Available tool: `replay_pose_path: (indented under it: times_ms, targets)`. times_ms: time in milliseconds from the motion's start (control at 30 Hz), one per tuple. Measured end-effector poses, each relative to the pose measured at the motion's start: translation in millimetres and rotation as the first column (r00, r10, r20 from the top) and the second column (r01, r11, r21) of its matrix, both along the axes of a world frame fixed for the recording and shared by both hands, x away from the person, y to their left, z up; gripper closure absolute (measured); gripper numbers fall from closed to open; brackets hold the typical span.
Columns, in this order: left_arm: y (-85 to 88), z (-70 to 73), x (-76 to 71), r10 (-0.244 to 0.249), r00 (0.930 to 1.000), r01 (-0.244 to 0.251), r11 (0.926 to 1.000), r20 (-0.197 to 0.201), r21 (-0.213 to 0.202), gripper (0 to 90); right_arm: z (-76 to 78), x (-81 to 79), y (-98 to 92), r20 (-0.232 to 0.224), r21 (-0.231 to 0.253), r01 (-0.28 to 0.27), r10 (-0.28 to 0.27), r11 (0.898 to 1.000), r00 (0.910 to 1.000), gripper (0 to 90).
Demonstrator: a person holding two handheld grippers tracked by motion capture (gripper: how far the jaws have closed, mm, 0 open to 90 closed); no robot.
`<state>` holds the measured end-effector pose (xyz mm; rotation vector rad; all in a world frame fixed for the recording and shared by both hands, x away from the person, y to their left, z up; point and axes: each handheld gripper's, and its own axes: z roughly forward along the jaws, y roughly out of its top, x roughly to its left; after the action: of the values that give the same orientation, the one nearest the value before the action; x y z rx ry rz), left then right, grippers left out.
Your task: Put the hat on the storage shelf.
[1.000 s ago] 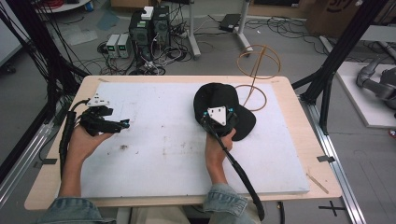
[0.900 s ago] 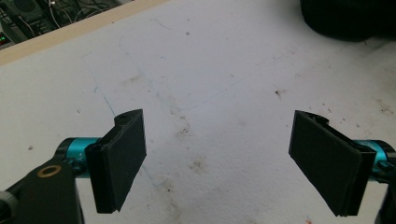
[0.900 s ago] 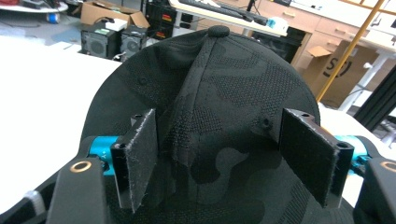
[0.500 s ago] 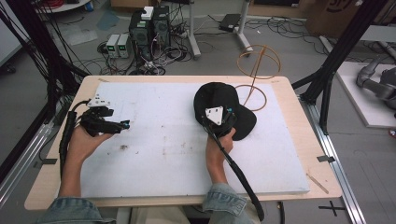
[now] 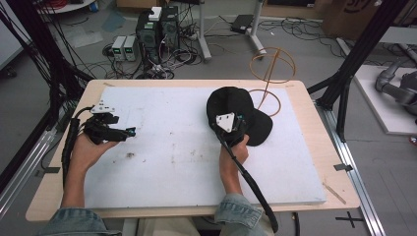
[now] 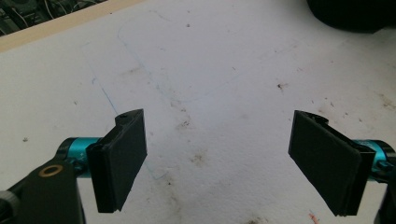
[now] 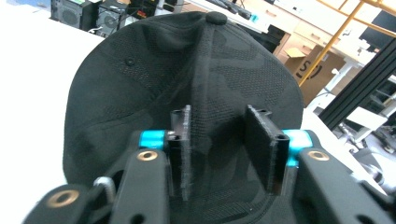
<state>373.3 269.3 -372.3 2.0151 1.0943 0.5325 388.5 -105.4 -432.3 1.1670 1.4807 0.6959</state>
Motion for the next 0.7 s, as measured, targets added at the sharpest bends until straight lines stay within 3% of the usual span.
replay_pose_path:
  times_ms: [133,167,333,433,467,700]
  targets:
    - [0.8,-1.5,0.3,0.003,1.0000,-0.003,1.0000,-0.002,-0.006,19.6,-0.4,-0.8,0.0,0.000,-0.020,0.006,-0.006,1.000,1.0000,68.7]
    - [1.5,-1.9,0.5,0.002,1.0000,-0.002,1.0000,-0.006,-0.004,19.6,-0.3,-1.9,0.0,0.000,-0.023,0.015,-0.015,1.000,0.9999,73.6]
    - [1.5,-2.4,0.5,0.003,1.0000,-0.003,1.0000,-0.005,-0.008,19.6,-0.2,-1.9,-0.8,-0.006,-0.032,0.020,-0.021,0.999,0.9998,77.2]
    - [1.6,-0.4,-0.2,0.002,1.0000,-0.002,0.9998,0.003,-0.020,19.8,3.6,-3.3,-2.3,-0.019,0.032,0.029,-0.029,0.999,0.9994,81.5]
    - [1.6,-0.1,-0.4,0.002,1.0000,-0.002,0.9998,0.004,-0.019,19.8,3.6,-3.3,-2.3,-0.019,0.032,0.029,-0.029,0.999,0.9994,81.5]
    - [1.5,-2.3,0.6,0.002,1.0000,-0.002,0.9998,-0.008,-0.018,19.8,2.6,-4.7,-0.9,-0.022,-0.058,0.062,-0.063,0.996,0.9978,85.3]
